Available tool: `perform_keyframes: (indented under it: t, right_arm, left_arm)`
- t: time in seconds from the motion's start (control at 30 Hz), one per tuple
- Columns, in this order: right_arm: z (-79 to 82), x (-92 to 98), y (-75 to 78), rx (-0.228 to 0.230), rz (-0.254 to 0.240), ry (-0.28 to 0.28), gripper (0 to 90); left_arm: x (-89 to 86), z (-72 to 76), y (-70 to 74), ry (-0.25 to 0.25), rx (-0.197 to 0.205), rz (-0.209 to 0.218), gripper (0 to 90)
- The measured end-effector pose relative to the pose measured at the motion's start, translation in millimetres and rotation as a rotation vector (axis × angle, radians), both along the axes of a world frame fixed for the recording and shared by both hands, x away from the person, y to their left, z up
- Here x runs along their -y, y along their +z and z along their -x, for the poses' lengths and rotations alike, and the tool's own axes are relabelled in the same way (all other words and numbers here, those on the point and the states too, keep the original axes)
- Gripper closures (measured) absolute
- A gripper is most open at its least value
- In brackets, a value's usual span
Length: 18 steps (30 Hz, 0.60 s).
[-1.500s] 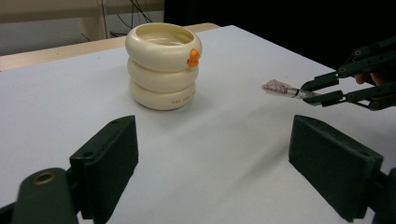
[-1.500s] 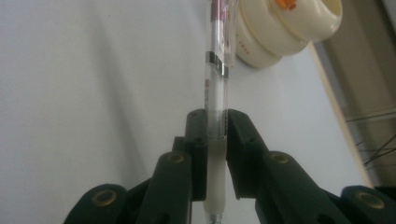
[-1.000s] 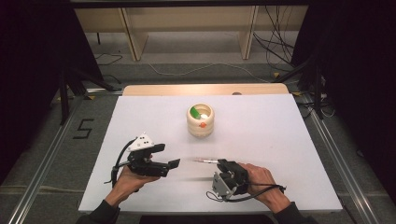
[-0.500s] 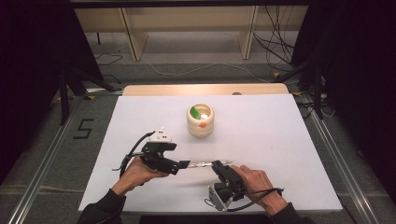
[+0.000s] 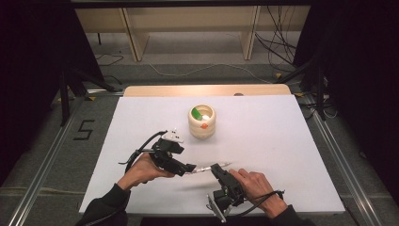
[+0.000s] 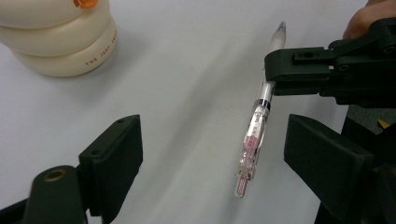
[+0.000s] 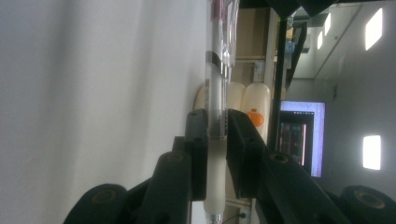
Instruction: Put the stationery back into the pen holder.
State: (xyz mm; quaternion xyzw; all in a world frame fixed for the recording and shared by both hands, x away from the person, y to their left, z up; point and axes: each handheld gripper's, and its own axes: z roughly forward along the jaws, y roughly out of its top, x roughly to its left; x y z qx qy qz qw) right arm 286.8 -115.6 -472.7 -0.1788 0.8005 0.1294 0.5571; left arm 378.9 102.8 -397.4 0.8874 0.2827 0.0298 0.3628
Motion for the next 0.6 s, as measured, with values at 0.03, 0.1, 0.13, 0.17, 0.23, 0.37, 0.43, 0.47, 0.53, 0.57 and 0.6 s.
perform_keyframes:
  t: [0.03,0.1,0.13,0.17,0.23,0.37,0.43,0.47,0.53,0.57,0.6]
  right_arm:
    - [-0.1,-0.4,-1.2,0.008,-0.012,0.008,80.0]
    - [1.2,-0.5,-1.1,0.01,-0.008,0.001,80.0]
    - [0.9,-1.1,-1.0,0.023,-0.007,0.015,80.0]
    - [1.1,-1.4,-1.2,0.025,-0.006,0.017,80.0]
    - [1.8,-2.0,-2.1,0.034,-0.001,0.022,80.0]
    - [2.6,-2.9,-2.9,0.045,0.013,0.029,80.0]
    - [3.2,-3.4,-3.0,0.052,0.014,0.029,80.0]
    - [3.4,-3.7,-3.2,0.055,0.011,0.033,80.0]
    - [4.2,-4.1,-3.8,0.055,0.013,0.033,80.0]
    - [4.5,-4.3,-3.9,0.058,0.017,0.034,80.0]
    - [4.4,-4.4,-4.3,0.06,0.017,0.037,80.0]
  left_arm:
    - [0.9,-0.6,-0.3,-0.007,-0.004,-0.009,19.4]
    - [3.6,-1.1,-1.3,-0.012,-0.01,-0.015,19.6]
    - [4.7,-1.0,-1.7,-0.015,-0.018,-0.015,19.9]
    - [6.6,-1.5,-2.2,-0.02,-0.02,-0.024,20.3]
    - [9.9,-2.0,-2.8,-0.032,-0.031,-0.034,20.7]
    - [16.2,-3.3,-3.5,-0.059,-0.049,-0.051,22.2]
    - [19.9,-3.3,-4.6,-0.076,-0.059,-0.066,23.8]
    - [21.9,-3.5,-5.5,-0.086,-0.065,-0.074,23.9]
    - [24.9,-4.0,-6.8,-0.103,-0.082,-0.091,24.8]
    - [26.0,-4.3,-7.5,-0.111,-0.085,-0.098,25.9]
    - [26.8,-4.7,-7.9,-0.125,-0.087,-0.11,27.6]
